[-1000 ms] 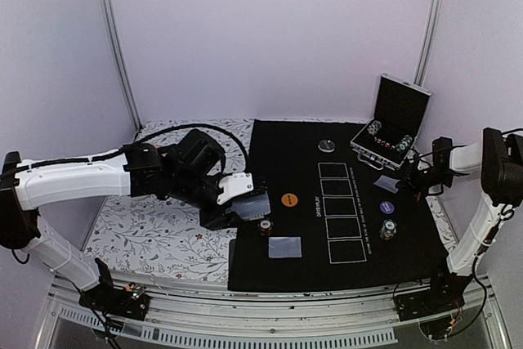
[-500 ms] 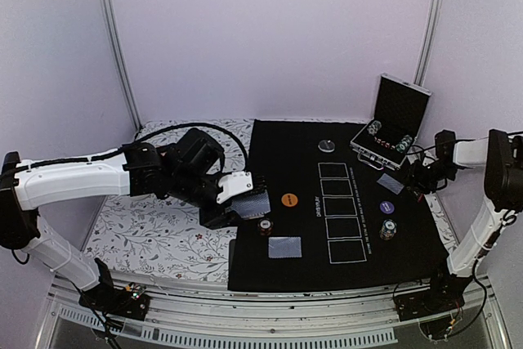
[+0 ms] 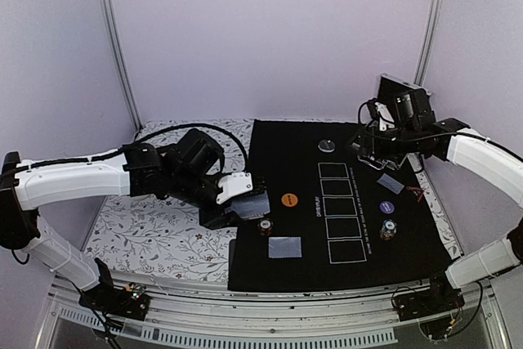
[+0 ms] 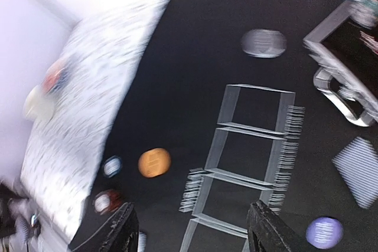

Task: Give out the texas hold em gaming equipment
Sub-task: Distribute the poker card in the small blind area, then pick up the poker card from the face-down deck piles.

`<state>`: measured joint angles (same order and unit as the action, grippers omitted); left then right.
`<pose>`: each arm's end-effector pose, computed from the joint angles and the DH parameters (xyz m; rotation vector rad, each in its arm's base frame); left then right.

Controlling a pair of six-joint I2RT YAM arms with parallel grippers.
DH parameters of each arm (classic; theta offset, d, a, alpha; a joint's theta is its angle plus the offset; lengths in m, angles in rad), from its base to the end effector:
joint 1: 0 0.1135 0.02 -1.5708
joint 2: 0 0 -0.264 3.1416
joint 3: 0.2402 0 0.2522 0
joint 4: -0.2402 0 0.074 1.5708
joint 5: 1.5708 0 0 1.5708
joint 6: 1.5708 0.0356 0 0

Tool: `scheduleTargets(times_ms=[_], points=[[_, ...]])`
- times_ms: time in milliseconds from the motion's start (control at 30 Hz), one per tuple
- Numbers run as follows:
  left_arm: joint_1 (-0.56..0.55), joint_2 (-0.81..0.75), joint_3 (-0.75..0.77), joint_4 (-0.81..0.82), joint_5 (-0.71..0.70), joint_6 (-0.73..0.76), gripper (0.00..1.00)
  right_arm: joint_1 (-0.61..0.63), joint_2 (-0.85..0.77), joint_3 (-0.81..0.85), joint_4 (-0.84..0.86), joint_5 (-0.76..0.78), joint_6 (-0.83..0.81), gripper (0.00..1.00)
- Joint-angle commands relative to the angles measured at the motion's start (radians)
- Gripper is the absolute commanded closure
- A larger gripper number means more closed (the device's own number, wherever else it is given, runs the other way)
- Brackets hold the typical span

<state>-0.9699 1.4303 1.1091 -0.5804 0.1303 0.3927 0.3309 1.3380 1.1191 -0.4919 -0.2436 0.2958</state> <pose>0.1670 -0.2519 0.2688 1.6225 1.9108 -0.4047 0.2748 0.1035 0.3049 -0.1714 2.3237 0.5998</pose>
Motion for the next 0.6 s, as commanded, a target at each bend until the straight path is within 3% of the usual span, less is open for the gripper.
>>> scheduleTargets(times_ms=[0, 167, 367, 433, 567], points=[[0.013, -0.032, -0.014, 0.022, 0.002, 0.013, 0.43, 0.224, -0.027, -0.045, 0.131, -0.1, 0.047, 0.31], [0.013, -0.029, -0.013, 0.022, 0.002, 0.012, 0.43, 0.372, 0.075, -0.099, 0.44, -0.358, 0.097, 0.24], [0.013, -0.025, -0.003, 0.021, 0.017, 0.006, 0.43, 0.487, 0.228, 0.013, 0.446, -0.353, 0.047, 0.13], [0.013, -0.032, -0.008, 0.022, 0.014, 0.009, 0.43, 0.513, 0.234, 0.003, 0.487, -0.366, 0.047, 0.07], [0.013, -0.036, -0.007, 0.027, 0.018, 0.007, 0.43, 0.53, 0.244, -0.051, 0.589, -0.367, 0.102, 0.05]])
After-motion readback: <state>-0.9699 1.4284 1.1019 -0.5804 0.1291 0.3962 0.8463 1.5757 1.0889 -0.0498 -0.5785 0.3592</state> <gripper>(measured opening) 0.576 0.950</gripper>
